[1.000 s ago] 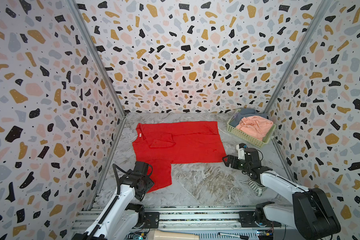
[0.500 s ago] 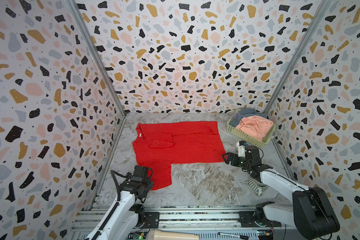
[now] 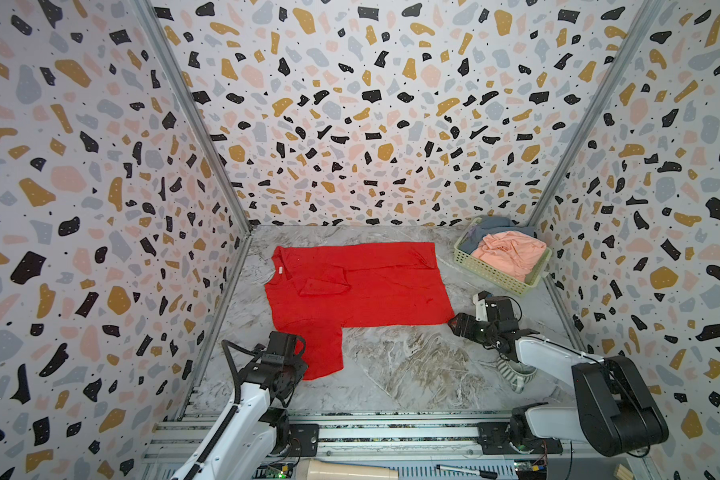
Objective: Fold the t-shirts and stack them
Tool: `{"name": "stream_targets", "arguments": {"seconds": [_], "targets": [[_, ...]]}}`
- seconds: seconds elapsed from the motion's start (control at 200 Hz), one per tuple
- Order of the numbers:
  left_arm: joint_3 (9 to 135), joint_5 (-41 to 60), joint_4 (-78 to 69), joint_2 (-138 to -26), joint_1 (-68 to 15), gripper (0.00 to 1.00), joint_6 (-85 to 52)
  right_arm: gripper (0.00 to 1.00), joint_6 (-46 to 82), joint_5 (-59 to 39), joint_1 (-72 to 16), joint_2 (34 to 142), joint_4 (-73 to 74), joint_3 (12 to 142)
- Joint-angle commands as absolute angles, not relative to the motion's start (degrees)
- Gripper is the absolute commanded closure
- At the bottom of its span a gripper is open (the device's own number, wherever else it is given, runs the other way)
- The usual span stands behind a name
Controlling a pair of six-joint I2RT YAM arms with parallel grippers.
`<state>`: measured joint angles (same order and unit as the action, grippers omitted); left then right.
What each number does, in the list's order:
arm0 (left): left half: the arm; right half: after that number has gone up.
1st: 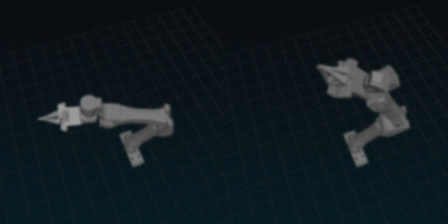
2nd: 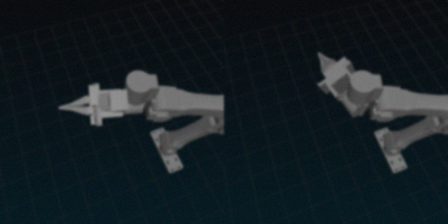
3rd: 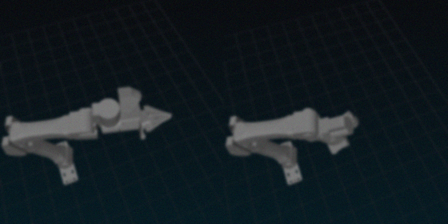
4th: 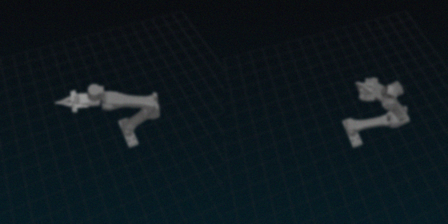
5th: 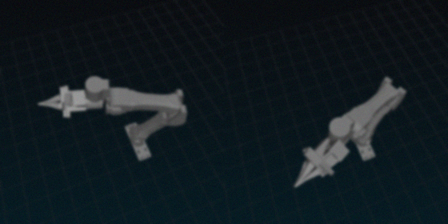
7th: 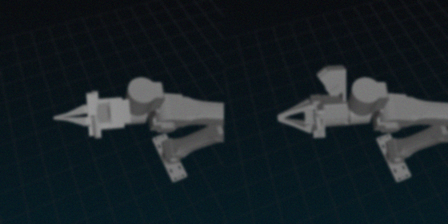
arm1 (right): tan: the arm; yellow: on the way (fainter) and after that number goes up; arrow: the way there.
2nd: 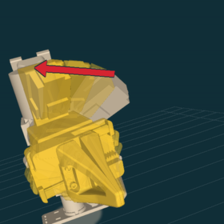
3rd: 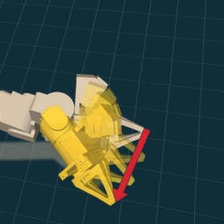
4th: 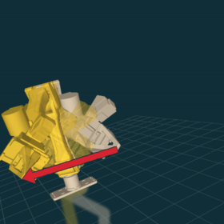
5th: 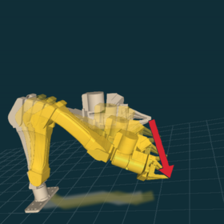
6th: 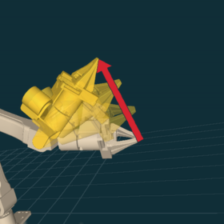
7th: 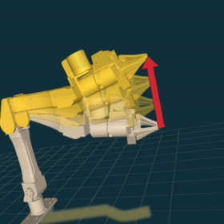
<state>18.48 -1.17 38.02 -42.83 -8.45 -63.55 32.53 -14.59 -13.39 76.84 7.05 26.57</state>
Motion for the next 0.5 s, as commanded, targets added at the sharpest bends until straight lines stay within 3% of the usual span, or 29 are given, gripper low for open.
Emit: {"name": "stream_targets", "arguments": {"seconds": [0.0,0.21,0.496], "targets": [[19.4,-1.9,38.2,-41.9,-8.6,1.0,-62.0,0.29,33.4,-10.9,-14.8,80.5,7.1,27.9],[20.9,-2.6,36.2,-40.0,-8.6,1.0,-61.8,0.34,33.1,-4.6,-20.7,87.8,4.1,31.9],[25.3,-3.8,35.3,-39.4,-8.6,1.0,-60.3,0.66,33.7,-0.3,-22.5,88.3,-1.1,33.1]]}}
